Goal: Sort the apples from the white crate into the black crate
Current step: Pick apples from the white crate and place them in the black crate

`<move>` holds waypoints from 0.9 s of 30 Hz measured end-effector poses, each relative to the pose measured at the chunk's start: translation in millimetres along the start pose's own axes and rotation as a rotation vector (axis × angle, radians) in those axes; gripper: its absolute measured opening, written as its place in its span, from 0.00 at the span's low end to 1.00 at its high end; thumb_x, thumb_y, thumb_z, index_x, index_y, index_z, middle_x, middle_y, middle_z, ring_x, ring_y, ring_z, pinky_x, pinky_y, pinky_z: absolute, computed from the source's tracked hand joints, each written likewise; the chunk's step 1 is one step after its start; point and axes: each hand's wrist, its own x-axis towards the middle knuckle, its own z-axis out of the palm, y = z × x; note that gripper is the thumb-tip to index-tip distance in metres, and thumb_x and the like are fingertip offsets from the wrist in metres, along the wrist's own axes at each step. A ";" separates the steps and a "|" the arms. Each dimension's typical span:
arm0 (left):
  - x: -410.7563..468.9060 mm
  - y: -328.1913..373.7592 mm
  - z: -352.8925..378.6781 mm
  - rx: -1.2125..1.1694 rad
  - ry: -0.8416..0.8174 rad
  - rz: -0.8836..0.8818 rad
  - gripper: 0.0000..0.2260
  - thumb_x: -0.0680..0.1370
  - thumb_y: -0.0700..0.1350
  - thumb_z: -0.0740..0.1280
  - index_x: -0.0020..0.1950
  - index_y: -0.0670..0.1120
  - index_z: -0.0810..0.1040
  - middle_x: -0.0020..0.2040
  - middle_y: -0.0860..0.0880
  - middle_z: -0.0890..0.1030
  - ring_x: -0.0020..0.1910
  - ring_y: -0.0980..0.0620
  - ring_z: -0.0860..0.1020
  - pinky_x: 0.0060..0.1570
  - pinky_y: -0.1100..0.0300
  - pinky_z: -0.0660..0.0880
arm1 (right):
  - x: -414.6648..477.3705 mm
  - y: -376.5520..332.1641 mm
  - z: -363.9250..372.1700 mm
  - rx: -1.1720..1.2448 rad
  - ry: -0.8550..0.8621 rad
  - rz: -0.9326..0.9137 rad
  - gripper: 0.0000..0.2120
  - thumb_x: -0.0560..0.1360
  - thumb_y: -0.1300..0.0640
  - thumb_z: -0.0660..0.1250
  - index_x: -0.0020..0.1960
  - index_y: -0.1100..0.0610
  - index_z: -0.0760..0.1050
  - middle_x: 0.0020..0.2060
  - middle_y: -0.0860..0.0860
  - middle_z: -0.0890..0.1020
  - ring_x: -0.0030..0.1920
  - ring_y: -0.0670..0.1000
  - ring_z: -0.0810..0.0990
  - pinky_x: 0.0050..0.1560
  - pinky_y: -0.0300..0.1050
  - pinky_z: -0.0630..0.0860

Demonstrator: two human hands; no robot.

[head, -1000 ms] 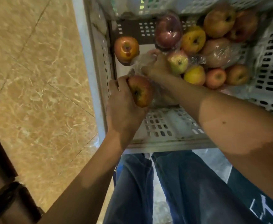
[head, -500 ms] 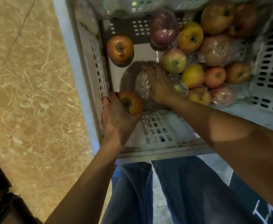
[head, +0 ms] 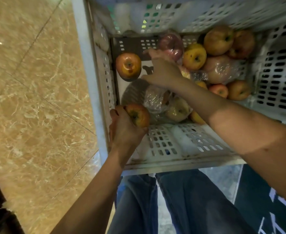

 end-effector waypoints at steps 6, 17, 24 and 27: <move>15.3 -2.4 12.8 0.003 0.046 -0.030 0.38 0.66 0.49 0.76 0.70 0.44 0.61 0.66 0.44 0.66 0.59 0.41 0.73 0.50 0.56 0.70 | 47.7 -23.0 50.3 -0.090 -0.173 -0.033 0.45 0.68 0.53 0.74 0.76 0.51 0.50 0.69 0.57 0.62 0.67 0.60 0.65 0.64 0.53 0.68; 2.5 0.6 9.0 -0.108 0.059 -0.026 0.39 0.65 0.49 0.78 0.70 0.45 0.61 0.66 0.45 0.66 0.61 0.44 0.71 0.49 0.62 0.63 | 3.0 3.4 20.0 0.381 0.153 0.097 0.38 0.63 0.54 0.76 0.68 0.45 0.64 0.65 0.51 0.68 0.63 0.53 0.68 0.57 0.42 0.65; -63.2 34.1 -27.9 -0.207 0.135 -0.050 0.36 0.62 0.50 0.80 0.63 0.42 0.68 0.56 0.48 0.70 0.53 0.52 0.69 0.46 0.65 0.62 | -117.5 10.7 -63.0 0.658 0.335 0.102 0.41 0.55 0.54 0.80 0.65 0.50 0.68 0.62 0.51 0.73 0.62 0.48 0.72 0.62 0.40 0.70; -99.1 54.0 -54.9 -0.275 0.171 -0.073 0.36 0.61 0.49 0.80 0.63 0.43 0.68 0.56 0.49 0.70 0.53 0.52 0.70 0.47 0.62 0.67 | -168.6 -1.1 -101.9 0.707 0.329 0.139 0.44 0.58 0.61 0.81 0.69 0.54 0.64 0.61 0.47 0.69 0.61 0.45 0.68 0.59 0.29 0.67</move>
